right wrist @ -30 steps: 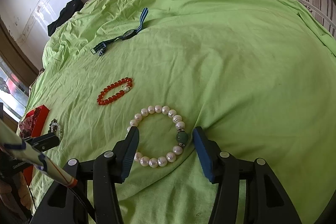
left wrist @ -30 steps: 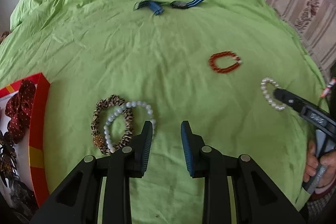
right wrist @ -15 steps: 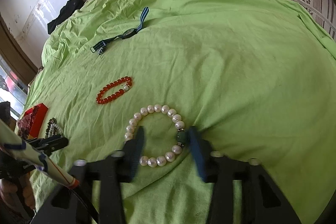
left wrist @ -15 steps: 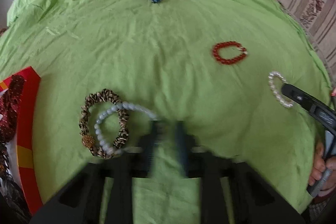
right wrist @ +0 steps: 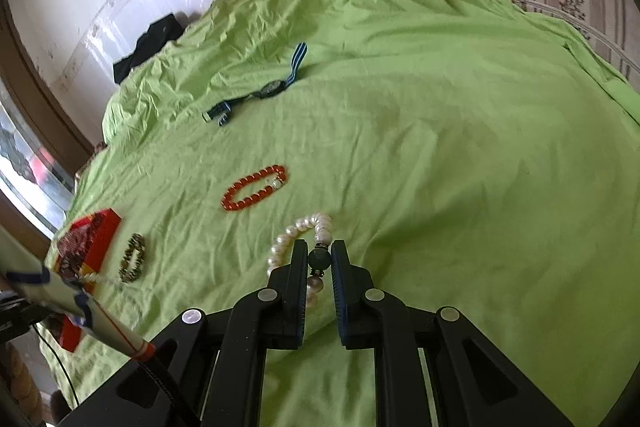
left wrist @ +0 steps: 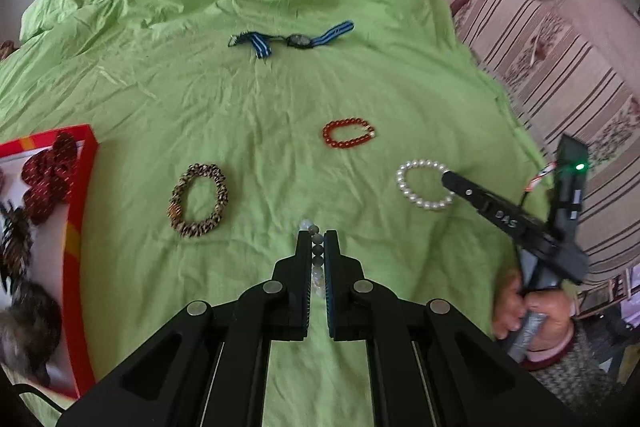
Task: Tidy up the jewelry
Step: 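Grasp the white bead bracelet with the left tool while the right tool grasps the pearl bracelet, then carry both bracelets into the tray and open both tools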
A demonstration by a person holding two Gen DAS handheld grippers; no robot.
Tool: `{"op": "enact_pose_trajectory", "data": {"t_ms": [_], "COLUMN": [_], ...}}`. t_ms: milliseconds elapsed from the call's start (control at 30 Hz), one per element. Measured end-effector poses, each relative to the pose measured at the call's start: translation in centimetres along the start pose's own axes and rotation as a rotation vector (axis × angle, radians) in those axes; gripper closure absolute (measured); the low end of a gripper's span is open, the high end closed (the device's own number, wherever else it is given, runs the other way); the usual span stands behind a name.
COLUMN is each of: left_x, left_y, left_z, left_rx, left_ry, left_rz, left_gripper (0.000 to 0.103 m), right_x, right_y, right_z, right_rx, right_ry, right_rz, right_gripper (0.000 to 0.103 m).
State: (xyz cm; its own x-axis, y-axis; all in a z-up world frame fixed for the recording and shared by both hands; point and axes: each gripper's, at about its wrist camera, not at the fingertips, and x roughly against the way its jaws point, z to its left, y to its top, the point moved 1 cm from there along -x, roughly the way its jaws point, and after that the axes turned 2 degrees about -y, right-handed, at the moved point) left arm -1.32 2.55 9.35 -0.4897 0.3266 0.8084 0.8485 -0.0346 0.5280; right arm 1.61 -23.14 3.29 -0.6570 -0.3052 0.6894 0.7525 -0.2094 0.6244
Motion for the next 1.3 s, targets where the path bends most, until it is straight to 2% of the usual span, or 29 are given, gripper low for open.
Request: {"op": "enact_pose_trajectory", "data": {"t_ms": [100, 267, 500, 700, 800, 1100, 1300], "left_x": [2.1, 4.8, 7.5, 11.6, 14.0, 19.9, 21.6], "left_y": [-0.7, -2.1, -3.8, -5.4, -6.0, -8.2, -8.6], "left_z": [-0.1, -0.3, -0.2, 1.8, 4.5, 15.5, 23.4], "left_rx": [0.017, 0.020, 0.041, 0.087, 0.131, 0.285, 0.422], "left_ry": [-0.005, -0.019, -0.069, -0.072, -0.040, 0.161, 0.166], "left_rz": [-0.028, -0.064, -0.120, -0.186, -0.211, -0.262, -0.274], "left_gripper": [0.098, 0.098, 0.098, 0.098, 0.098, 0.098, 0.098], "right_x": [1.1, 4.3, 10.0, 12.1, 12.6, 11.2, 8.8], "right_y": [-0.2, -0.6, -2.2, -1.9, -1.3, -0.9, -1.5], "right_z": [-0.2, 0.8, 2.1, 4.7, 7.9, 19.0, 27.2], "right_rx": [-0.065, -0.079, -0.065, -0.017, 0.046, 0.274, 0.407], "right_ry": [0.023, 0.003, -0.049, -0.056, -0.021, 0.073, 0.140], "right_rz": [-0.002, -0.024, -0.030, -0.039, -0.047, -0.010, 0.048], "right_gripper": [0.090, 0.090, 0.090, 0.090, 0.090, 0.090, 0.090]}}
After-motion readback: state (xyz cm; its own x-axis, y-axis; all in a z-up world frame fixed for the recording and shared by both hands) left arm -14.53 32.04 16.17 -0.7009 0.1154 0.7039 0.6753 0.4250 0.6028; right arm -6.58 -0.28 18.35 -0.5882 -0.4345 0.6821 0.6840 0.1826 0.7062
